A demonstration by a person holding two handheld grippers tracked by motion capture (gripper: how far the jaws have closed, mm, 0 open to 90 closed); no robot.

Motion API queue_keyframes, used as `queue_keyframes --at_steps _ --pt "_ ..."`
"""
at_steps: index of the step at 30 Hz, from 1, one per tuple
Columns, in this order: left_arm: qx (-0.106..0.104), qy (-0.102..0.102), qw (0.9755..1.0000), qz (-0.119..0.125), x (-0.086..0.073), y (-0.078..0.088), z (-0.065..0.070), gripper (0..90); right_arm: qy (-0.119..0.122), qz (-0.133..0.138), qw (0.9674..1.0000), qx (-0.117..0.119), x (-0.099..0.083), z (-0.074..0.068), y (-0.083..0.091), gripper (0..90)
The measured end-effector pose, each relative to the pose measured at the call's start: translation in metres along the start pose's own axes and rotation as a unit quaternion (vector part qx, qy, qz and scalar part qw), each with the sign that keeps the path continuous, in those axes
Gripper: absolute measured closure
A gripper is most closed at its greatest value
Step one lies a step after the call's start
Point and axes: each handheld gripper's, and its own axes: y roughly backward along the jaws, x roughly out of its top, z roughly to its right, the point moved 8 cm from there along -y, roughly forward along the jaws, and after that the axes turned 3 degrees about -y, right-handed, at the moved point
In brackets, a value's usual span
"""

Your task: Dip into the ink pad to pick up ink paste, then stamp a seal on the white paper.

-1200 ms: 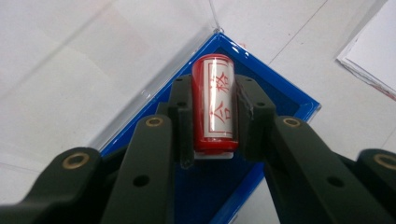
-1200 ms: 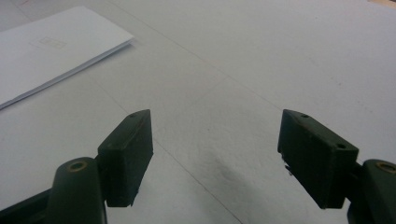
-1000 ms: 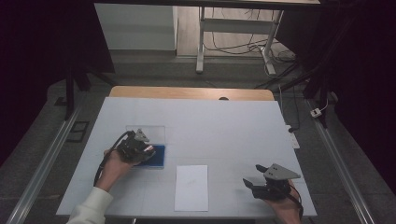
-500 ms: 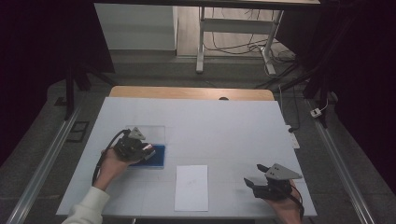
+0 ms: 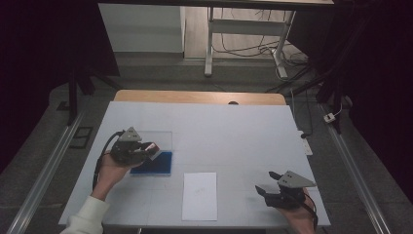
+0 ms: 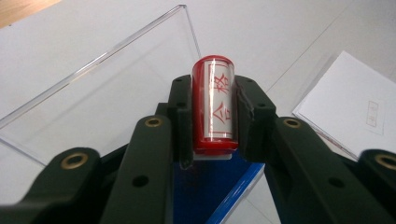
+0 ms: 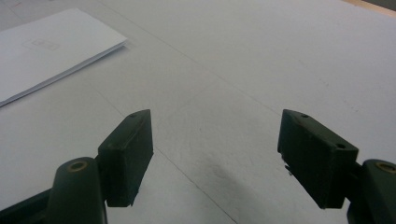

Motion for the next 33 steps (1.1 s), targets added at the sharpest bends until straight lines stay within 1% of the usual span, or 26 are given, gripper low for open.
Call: queue_keyframes --at_steps 4,11,12,15,17,22,24,25,29,33 --pt "-0.006 0.001 0.9999 0.008 0.001 0.002 0.002 70.0 0.004 0.004 1.0000 0.001 0.000 0.000 0.000 25.9" --pt "-0.017 0.004 0.9994 0.028 0.003 0.012 0.007 69.9 0.001 0.004 1.0000 -0.001 0.000 0.001 0.000 25.9" --pt "-0.021 0.006 0.9993 0.032 0.003 0.014 0.008 69.9 0.001 0.003 1.0000 -0.001 0.000 0.001 0.000 25.9" --pt "-0.047 0.017 0.9976 0.049 0.006 0.018 0.011 70.0 0.001 0.003 1.0000 -0.001 0.000 0.001 -0.001 26.0" --pt "-0.056 0.019 0.9966 0.058 0.008 0.020 0.014 70.0 0.002 0.003 1.0000 -0.001 0.000 0.001 -0.001 26.0" --pt "-0.061 0.018 0.9963 0.058 0.009 0.021 0.017 69.9 0.002 0.003 1.0000 -0.002 -0.001 0.001 -0.001 26.0" --pt "-0.073 0.017 0.9952 0.063 0.010 0.022 0.021 70.0 0.003 0.000 1.0000 -0.004 -0.001 0.001 0.000 26.1" --pt "-0.076 0.015 0.9949 0.065 0.011 0.023 0.022 69.9 0.002 0.002 1.0000 -0.003 -0.001 0.001 0.000 26.1" --pt "-0.086 0.010 0.9938 0.070 0.014 0.025 0.030 69.9 0.003 0.003 1.0000 -0.003 0.000 0.001 0.000 26.1" --pt "-0.091 0.003 0.9935 0.069 0.016 0.024 0.036 69.9 0.002 0.002 1.0000 -0.003 -0.001 0.001 -0.001 26.2"
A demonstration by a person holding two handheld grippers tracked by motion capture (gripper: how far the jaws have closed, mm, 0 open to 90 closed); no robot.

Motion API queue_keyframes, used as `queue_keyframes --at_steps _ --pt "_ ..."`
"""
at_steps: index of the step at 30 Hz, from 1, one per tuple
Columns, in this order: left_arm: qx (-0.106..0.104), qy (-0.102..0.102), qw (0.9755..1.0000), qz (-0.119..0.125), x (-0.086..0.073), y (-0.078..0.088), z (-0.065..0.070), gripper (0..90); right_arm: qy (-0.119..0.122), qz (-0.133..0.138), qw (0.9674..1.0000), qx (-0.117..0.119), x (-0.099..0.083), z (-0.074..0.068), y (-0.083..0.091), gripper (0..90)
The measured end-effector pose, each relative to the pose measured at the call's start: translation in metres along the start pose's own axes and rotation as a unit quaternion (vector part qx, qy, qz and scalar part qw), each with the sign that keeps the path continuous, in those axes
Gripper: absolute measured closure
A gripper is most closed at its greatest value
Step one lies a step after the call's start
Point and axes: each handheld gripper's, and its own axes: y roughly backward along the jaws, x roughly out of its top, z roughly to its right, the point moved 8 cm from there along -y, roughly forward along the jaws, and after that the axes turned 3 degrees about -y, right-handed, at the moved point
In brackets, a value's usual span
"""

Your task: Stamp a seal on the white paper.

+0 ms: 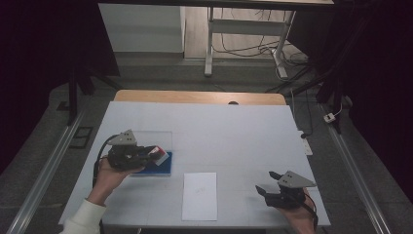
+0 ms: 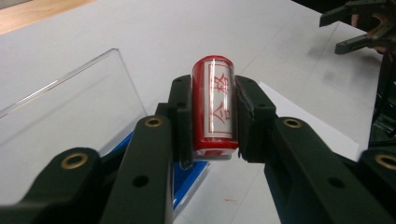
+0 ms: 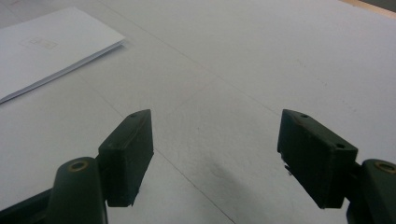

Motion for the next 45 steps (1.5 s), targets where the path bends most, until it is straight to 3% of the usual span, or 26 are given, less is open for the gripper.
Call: queue_keyframes --at_steps 22,32,45 --pt "-0.041 -0.029 0.9986 -0.014 0.004 -0.019 0.038 69.9 0.004 -0.004 1.0000 0.004 0.001 -0.001 -0.003 26.3" --pt "-0.063 -0.052 0.9965 -0.019 0.008 -0.036 0.064 69.9 0.004 -0.006 1.0000 0.005 0.000 -0.001 -0.003 26.2" --pt "-0.074 -0.072 0.9939 -0.037 0.008 -0.056 0.089 69.9 0.004 -0.005 1.0000 0.006 0.000 -0.001 -0.004 26.3"
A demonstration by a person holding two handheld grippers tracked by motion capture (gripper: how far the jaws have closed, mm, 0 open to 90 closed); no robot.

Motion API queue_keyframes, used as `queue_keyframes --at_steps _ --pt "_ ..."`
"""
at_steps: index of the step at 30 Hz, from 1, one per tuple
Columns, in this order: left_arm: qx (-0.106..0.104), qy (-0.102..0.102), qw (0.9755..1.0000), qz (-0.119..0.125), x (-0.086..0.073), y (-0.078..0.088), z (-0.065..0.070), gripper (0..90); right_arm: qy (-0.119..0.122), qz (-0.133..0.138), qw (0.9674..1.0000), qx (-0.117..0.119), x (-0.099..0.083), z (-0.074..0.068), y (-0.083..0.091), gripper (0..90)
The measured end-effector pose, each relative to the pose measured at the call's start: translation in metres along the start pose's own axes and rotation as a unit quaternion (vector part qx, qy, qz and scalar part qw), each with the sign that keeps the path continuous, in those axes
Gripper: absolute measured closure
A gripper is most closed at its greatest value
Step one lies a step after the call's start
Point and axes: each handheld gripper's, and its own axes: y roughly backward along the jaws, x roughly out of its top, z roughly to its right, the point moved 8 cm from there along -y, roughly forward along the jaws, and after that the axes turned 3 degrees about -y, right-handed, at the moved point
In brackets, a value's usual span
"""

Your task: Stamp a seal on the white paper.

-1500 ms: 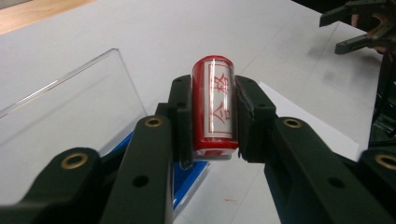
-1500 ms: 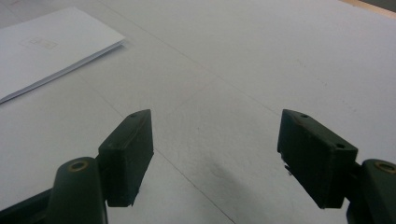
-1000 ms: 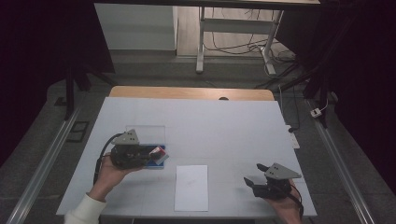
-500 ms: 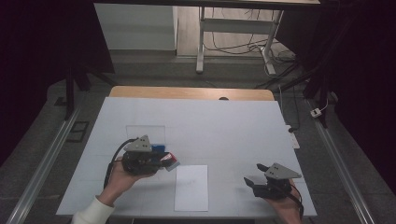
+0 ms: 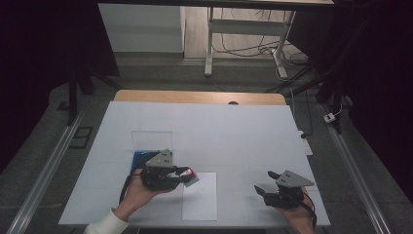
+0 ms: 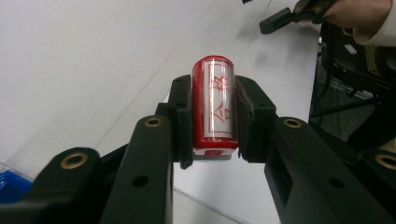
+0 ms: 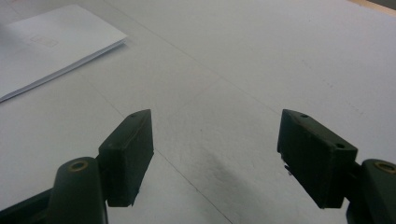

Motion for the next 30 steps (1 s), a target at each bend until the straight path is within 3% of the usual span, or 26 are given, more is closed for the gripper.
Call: queue_keyframes --at_steps 9,21,26,30 --pt "-0.007 -0.010 0.9998 -0.016 -0.003 -0.016 0.009 69.9 0.000 -0.001 1.0000 -0.001 0.000 0.000 0.000 26.3" --pt "0.008 -0.024 0.9987 -0.045 -0.011 -0.033 0.011 69.9 -0.001 0.001 1.0000 0.000 0.000 0.001 0.000 26.3" --pt "0.010 -0.020 0.9985 -0.050 -0.015 -0.042 0.010 69.9 0.000 -0.001 1.0000 0.000 -0.001 0.001 0.000 26.3" --pt "0.016 -0.033 0.9974 -0.062 -0.018 -0.047 0.012 69.9 -0.002 -0.002 1.0000 0.002 -0.001 0.000 -0.001 26.3"
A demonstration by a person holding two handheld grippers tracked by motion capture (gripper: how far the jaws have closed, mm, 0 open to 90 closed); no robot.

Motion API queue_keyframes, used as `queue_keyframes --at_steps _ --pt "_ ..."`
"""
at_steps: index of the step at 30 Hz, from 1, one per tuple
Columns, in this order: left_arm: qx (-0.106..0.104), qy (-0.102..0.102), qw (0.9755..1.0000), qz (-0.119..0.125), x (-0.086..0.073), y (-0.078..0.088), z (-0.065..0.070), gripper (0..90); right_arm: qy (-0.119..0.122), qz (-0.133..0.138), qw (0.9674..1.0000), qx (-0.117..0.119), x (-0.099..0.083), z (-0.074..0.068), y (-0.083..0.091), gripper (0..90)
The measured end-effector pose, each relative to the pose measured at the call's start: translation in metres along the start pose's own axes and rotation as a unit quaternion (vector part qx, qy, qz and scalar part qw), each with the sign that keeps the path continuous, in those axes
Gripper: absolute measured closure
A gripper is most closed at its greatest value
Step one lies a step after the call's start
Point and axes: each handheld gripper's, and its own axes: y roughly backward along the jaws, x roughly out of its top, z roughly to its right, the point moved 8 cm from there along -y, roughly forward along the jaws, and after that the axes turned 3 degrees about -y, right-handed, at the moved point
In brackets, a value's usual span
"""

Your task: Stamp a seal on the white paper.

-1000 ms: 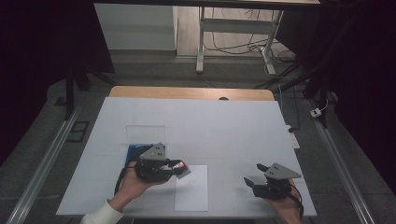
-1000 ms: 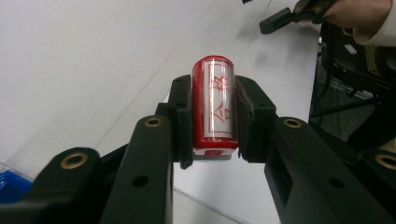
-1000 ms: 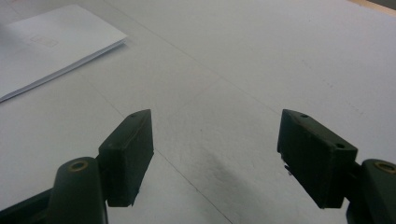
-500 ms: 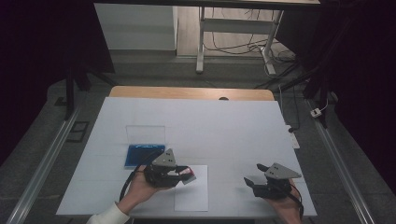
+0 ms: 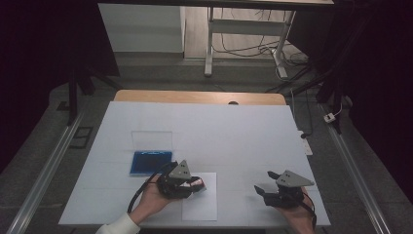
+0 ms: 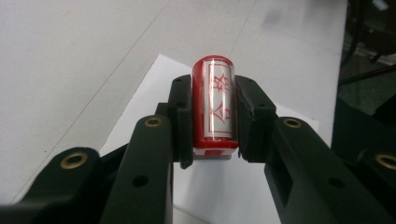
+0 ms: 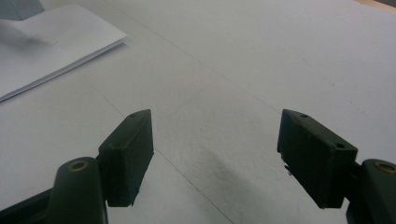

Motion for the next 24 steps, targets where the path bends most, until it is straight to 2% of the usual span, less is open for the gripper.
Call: queue_keyframes --at_steps 10,24 --pt "0.007 -0.015 0.9996 -0.024 -0.005 -0.010 0.001 69.9 0.000 0.001 1.0000 0.001 0.000 0.000 0.000 26.2" --pt "0.012 -0.019 0.9991 -0.035 -0.007 -0.016 0.001 69.9 -0.001 -0.001 1.0000 0.001 -0.001 0.000 0.000 26.2"
